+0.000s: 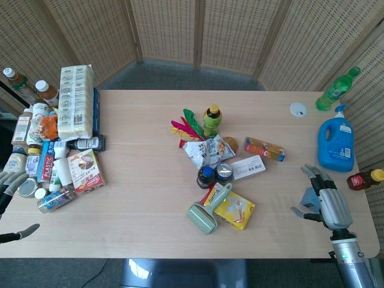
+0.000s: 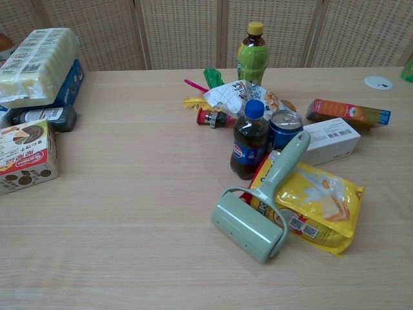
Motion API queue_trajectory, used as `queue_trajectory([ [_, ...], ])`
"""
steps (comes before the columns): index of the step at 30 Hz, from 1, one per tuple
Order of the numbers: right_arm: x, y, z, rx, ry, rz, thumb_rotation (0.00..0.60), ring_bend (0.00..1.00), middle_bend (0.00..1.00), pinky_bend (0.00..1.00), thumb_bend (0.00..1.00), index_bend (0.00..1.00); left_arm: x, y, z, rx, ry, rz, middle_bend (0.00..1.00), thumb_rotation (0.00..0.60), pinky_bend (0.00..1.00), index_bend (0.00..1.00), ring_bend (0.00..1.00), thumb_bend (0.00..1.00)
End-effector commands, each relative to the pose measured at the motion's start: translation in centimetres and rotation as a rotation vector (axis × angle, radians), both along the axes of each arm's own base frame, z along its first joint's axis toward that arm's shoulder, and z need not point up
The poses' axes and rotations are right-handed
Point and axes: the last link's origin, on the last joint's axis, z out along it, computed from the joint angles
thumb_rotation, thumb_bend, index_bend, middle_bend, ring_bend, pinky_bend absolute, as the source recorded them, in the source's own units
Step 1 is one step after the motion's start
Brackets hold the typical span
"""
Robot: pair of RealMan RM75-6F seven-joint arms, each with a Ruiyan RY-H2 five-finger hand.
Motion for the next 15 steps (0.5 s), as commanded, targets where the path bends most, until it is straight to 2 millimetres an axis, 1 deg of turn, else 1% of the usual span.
queue_trajectory([
  [1,0.1,0.0,-0.1,0.003,0.001,0.004,0.600,0.00,0.00,0.00,0.00,0.00,0.0,-0.1,0.1,0.004,-0.002,-0.003,0.00,0.600,0.00,0.00,0.00,0.00],
  [6,0.1,-0.3,-0.5,0.025,0.012,0.014,0.600,0.00,0.00,0.00,0.00,0.00,0.0,-0.1,0.1,0.003,-0.001,0.000,0.00,0.600,0.00,0.00,0.00,0.00],
  [9,0.8,-1.3,-0.9,0.048,0.036,0.052,0.600,0.00,0.00,0.00,0.00,0.00,-0.1,0.1,0.0,0.001,0.003,0.005,0.00,0.600,0.00,0.00,0.00,0.00],
  [12,2.3,-3.4,-0.9,0.049,0.040,0.116,0.600,0.00,0.00,0.00,0.00,0.00,-0.2,0.3,-0.1,0.002,0.007,0.009,0.00,0.600,0.00,0.00,0.00,0.00],
  [15,4.0,-5.9,-1.1,0.051,0.035,0.173,0.600,0.00,0.00,0.00,0.00,0.00,-0.3,0.5,-0.1,0.007,0.010,0.017,0.00,0.600,0.00,0.00,0.00,0.00],
])
